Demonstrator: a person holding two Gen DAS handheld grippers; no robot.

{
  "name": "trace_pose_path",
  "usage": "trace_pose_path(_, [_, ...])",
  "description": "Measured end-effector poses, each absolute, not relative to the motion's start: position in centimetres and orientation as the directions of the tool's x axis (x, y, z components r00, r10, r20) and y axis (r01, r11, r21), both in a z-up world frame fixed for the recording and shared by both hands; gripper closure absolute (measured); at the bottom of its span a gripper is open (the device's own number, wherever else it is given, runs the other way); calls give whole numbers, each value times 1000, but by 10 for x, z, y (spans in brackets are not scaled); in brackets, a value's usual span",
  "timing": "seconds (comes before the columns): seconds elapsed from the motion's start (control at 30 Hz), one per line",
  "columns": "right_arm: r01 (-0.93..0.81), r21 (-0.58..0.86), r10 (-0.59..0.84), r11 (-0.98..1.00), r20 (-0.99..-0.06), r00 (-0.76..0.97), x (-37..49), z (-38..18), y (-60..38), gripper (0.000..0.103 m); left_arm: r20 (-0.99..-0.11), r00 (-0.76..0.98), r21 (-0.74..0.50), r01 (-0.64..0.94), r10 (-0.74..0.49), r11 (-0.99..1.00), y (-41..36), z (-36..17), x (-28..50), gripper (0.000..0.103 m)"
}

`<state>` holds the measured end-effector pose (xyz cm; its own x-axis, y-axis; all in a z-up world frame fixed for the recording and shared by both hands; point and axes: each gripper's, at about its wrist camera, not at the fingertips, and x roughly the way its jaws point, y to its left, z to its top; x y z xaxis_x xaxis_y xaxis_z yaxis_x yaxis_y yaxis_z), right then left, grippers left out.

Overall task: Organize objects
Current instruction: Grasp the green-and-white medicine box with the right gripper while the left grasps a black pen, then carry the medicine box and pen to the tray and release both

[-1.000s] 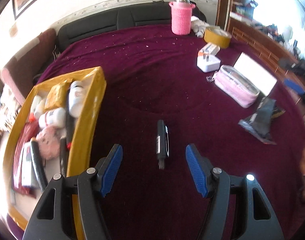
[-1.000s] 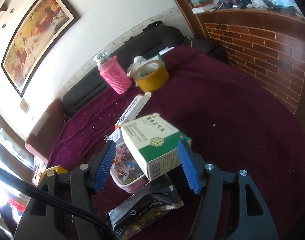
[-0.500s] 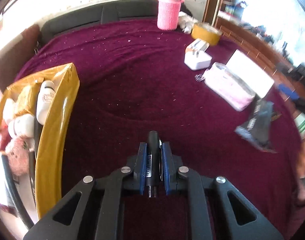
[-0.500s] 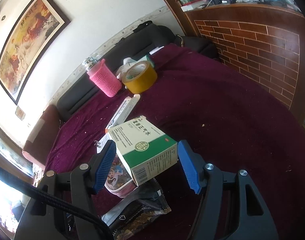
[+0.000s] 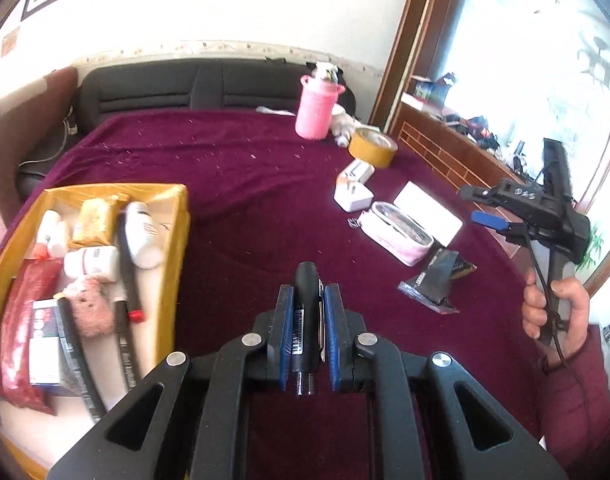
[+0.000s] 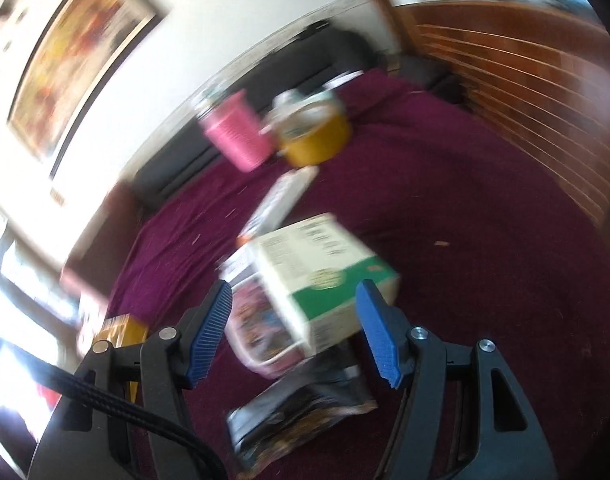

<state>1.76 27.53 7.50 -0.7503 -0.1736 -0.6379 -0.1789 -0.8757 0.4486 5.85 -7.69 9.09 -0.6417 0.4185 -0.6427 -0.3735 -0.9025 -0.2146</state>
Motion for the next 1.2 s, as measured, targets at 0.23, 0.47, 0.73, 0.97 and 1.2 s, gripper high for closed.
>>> trace_pose_path(0.23, [-165,185,-58,-969,-815,-577,-48,65,272,31,-631,-626,-251,-393,458,-884,-87,98,60,91])
trace_pose_path(0.47, [-49,134,-100,-990,-896,-432,-87,48,269,19,-620,-620,-279,-398,480,-874,-89,96,60,91])
trace_pose_path(0.73, [5,71,-68,-997,-919,-389,-97,30,258,15,-636,-615,-270,-389,466,-881,-90,88,58,91])
trace_pose_path(0.97, [-53,181,-145,-982,-906,-397,-72,39,271,25,-609,-653,-296,-340,451,-893,-115,100,59,91])
trace_pose_path(1.2, [-60,264,-194,-963,-828,-527,-30,97,267,25,-584,-715,-277,-271,386,-922,-162,110,77,91])
